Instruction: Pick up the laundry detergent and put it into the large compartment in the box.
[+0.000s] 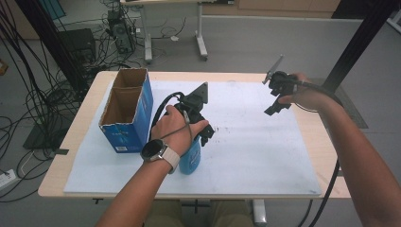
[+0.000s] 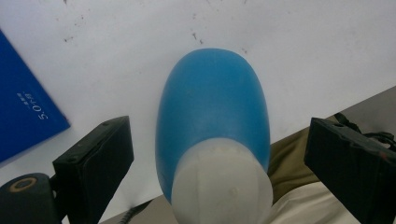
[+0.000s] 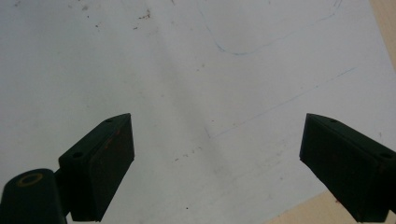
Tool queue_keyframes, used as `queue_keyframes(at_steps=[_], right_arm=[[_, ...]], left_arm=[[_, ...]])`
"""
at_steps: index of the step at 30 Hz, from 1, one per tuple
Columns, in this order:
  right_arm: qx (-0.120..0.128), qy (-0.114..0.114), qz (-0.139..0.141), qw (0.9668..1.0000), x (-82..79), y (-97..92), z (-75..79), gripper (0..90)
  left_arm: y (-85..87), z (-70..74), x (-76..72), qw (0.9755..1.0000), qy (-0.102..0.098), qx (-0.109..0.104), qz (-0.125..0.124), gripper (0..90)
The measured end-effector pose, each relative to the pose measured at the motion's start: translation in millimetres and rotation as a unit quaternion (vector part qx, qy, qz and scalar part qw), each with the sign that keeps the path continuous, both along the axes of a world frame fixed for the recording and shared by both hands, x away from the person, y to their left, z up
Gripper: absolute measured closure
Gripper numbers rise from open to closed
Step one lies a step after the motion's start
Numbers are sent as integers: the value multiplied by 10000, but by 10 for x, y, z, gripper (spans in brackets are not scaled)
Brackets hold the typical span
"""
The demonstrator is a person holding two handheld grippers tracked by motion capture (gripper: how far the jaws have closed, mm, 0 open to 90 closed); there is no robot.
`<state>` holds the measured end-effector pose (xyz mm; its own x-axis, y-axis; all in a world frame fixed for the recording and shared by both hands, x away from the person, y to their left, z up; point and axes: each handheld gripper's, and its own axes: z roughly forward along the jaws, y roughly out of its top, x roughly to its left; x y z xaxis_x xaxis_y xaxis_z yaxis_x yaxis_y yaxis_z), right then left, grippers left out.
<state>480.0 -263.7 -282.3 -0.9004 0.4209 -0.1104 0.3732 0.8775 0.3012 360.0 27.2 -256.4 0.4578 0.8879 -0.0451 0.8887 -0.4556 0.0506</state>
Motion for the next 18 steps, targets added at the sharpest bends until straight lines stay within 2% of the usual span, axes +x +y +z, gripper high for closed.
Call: queue_keyframes(at_steps=[18], right_arm=[[9, 1, 8, 10000, -1, -1, -5, 98]], left_arm=[[-14, -3, -6, 10000, 4, -2, -42, 86]])
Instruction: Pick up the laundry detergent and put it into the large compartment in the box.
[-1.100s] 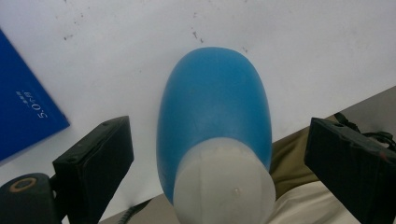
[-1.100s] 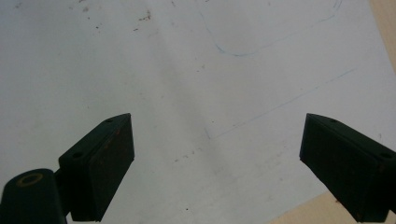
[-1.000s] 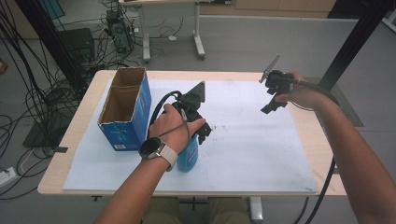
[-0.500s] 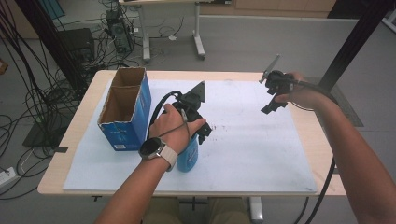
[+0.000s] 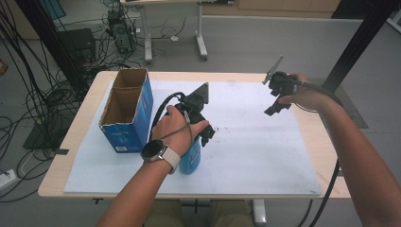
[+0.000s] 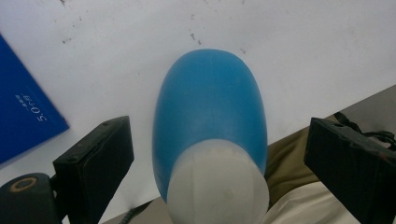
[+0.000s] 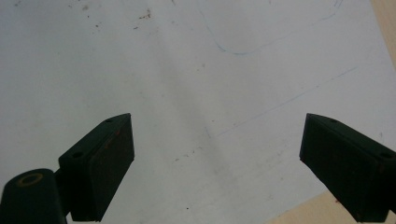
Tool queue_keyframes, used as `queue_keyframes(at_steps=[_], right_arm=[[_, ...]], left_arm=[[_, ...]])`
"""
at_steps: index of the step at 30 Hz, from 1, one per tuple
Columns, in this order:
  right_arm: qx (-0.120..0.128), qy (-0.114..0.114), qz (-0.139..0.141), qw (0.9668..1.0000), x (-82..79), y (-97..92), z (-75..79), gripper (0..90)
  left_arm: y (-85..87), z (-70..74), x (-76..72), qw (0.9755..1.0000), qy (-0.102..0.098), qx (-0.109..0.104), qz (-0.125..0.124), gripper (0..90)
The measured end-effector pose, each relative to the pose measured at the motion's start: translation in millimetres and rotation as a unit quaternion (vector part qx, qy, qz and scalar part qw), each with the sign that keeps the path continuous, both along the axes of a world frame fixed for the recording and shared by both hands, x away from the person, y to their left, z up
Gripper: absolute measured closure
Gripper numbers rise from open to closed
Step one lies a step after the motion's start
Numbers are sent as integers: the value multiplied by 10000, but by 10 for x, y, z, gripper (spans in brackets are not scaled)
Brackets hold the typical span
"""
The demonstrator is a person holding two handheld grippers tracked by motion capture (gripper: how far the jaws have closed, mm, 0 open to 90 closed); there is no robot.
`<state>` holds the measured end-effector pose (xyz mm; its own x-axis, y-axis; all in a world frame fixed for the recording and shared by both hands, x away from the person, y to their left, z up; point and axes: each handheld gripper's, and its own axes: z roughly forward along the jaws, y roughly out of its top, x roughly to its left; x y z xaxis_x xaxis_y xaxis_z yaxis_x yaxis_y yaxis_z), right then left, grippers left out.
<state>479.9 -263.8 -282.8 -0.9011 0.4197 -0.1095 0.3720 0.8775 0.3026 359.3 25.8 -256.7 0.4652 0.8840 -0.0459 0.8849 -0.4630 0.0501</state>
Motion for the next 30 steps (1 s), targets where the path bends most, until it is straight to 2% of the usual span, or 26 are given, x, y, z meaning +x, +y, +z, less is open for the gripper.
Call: queue_keyframes(at_steps=[30], right_arm=[[19, 14, -7, 10000, -12, -11, -13, 98]], left_arm=[[-14, -46, 0, 10000, -5, 52, -50, 92]])
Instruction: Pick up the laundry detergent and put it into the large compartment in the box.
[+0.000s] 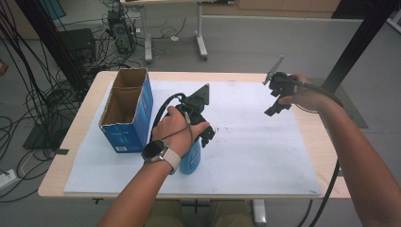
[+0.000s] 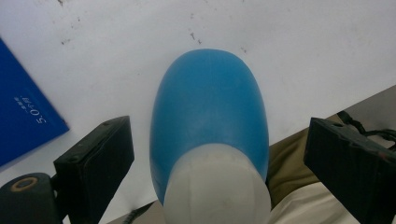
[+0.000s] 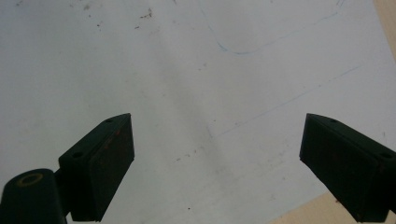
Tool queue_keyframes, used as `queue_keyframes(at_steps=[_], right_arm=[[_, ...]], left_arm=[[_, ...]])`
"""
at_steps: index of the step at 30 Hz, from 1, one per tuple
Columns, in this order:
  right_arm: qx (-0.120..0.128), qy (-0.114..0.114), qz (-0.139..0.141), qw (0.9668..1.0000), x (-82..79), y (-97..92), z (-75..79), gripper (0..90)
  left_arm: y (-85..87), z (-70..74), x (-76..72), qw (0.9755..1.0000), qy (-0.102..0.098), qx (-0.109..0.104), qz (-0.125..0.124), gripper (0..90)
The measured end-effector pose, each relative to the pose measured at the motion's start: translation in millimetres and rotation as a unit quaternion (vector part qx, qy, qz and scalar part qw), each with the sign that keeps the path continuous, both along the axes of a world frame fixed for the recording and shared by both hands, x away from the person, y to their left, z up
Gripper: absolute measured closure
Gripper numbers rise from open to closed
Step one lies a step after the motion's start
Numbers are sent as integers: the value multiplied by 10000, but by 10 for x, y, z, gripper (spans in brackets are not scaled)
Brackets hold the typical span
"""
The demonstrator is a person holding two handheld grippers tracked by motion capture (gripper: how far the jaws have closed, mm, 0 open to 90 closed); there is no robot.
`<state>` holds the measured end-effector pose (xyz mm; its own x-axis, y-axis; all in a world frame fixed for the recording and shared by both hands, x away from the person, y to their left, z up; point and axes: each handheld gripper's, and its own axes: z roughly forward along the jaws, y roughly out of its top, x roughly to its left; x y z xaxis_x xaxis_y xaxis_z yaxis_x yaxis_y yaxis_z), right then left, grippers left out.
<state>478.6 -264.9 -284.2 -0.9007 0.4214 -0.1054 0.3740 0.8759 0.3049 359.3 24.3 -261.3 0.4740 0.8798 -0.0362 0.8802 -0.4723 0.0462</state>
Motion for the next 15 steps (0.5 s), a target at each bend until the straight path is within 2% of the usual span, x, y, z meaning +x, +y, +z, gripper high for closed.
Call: queue_keyframes(at_steps=[6, 15], right_arm=[[10, 6, 3, 10000, -1, -1, -8, 98], [19, 35, 11, 10000, -10, -5, -40, 98]], left_arm=[[4, -17, -2, 10000, 4, 27, -3, 96], [-1, -131, 11, 9999, 70, 140, -26, 105]])
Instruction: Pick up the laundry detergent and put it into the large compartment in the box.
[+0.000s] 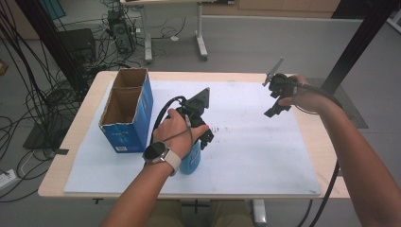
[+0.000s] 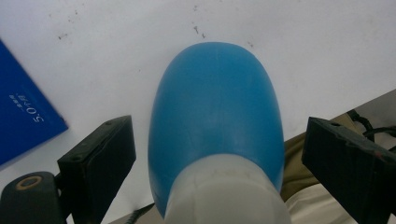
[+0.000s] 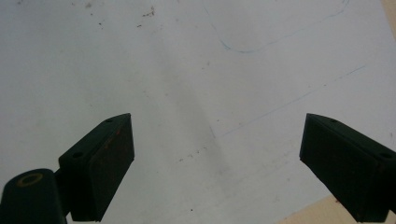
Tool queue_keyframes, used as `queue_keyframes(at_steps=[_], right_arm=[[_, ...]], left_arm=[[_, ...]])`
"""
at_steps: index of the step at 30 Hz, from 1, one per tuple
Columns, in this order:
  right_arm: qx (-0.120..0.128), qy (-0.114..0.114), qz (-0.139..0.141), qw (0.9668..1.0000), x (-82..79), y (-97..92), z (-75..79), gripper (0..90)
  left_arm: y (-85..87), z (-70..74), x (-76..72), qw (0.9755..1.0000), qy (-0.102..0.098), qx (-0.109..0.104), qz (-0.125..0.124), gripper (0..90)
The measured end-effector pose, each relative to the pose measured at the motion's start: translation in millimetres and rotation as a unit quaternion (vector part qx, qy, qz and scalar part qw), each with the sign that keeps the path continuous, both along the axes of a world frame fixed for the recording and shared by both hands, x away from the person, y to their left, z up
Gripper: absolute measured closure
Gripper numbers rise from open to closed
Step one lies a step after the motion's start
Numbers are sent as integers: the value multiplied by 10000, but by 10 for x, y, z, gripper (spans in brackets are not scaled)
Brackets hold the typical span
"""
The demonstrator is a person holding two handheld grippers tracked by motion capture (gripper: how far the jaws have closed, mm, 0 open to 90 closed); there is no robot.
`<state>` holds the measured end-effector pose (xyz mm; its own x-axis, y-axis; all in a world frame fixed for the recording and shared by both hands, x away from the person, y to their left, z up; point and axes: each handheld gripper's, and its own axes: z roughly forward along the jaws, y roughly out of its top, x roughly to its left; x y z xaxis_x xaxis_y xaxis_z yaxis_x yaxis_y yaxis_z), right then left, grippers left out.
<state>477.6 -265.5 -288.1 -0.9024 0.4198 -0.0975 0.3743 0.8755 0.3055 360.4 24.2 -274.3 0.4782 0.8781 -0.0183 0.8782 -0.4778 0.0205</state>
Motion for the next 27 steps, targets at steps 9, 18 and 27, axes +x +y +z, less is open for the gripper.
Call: queue_keyframes(at_steps=[9, 18, 27], right_arm=[[15, 0, -44, 10000, -10, -43, -2, 98], [28, 13, -48, 10000, -17, -58, -18, 98], [25, 14, -54, 10000, -16, -51, -16, 98]], left_arm=[[-1, -79, 4, 10000, 49, -14, 11, 114], [-1, -121, 8, 10000, 47, 58, -22, 136], [3, -128, 10, 9999, 49, 102, -43, 179]])
